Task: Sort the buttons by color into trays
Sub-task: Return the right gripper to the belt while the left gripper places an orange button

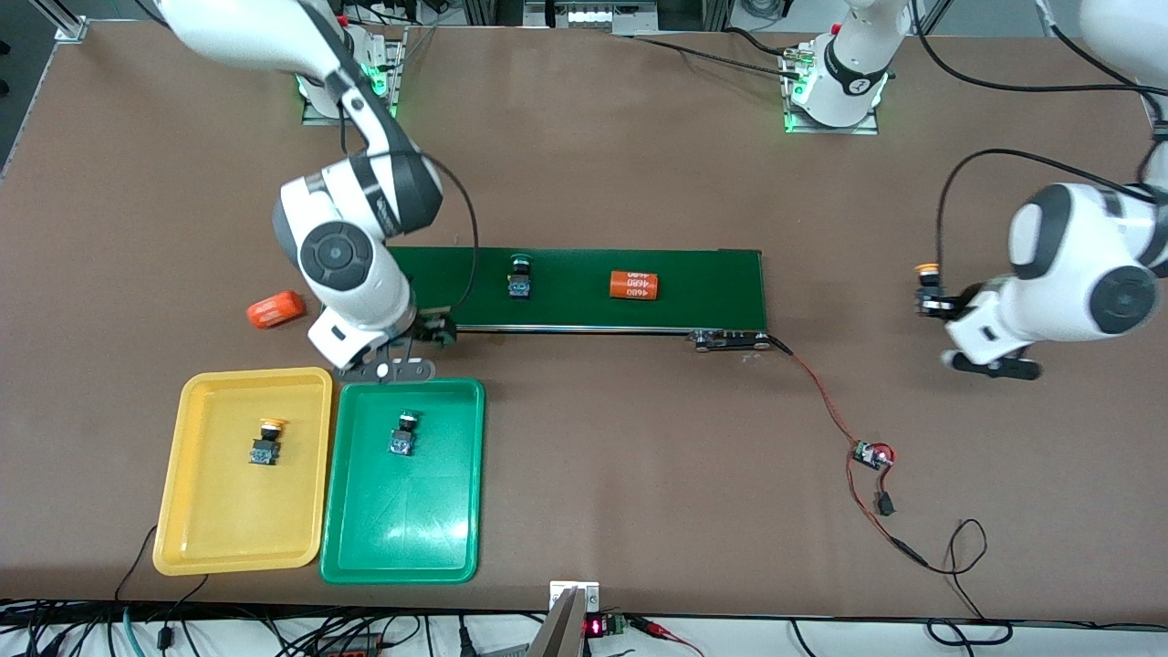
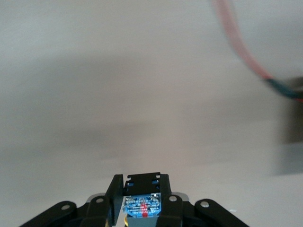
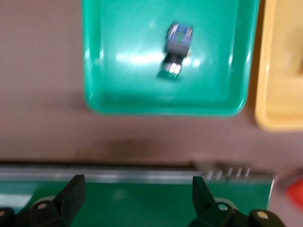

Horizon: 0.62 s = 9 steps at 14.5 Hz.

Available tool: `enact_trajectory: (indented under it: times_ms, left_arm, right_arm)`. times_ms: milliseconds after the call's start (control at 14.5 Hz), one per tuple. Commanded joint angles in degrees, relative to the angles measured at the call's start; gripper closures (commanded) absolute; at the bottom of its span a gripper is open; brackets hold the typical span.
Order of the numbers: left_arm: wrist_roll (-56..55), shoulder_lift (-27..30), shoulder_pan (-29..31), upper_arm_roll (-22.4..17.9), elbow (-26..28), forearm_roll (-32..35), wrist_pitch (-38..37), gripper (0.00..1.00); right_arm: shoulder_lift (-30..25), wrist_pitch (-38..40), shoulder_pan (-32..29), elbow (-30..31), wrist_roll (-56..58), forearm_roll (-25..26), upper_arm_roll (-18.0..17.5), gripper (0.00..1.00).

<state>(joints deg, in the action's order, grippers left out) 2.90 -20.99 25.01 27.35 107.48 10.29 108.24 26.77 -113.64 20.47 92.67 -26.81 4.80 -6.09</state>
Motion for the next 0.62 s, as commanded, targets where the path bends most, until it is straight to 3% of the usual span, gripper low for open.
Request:
enact_trajectory:
  times_ms: [0,344,550]
  left_arm:
    - [0.5,2.5,-5.3,0.9,1.4,-4.9,-0.5,1.0]
    - [-0.2,1.0,-10.7,1.1,1.8,-12.8,5.1,1.0]
    - [-2.9,-0.6,-13.7,1.1,1.8,-14.2,7.9,1.0]
  right_arm:
    - [-1.5,3.1,1.5,1.6,-2.1,-2.6,-0.2,0.0]
    - [-2.5,-0.4,4.3,5.8,-8.2,-2.8,-0.3,0.0]
    - [-5.3,-9.4,5.9,13.5,-11.4,-2.9,-0.3,0.0]
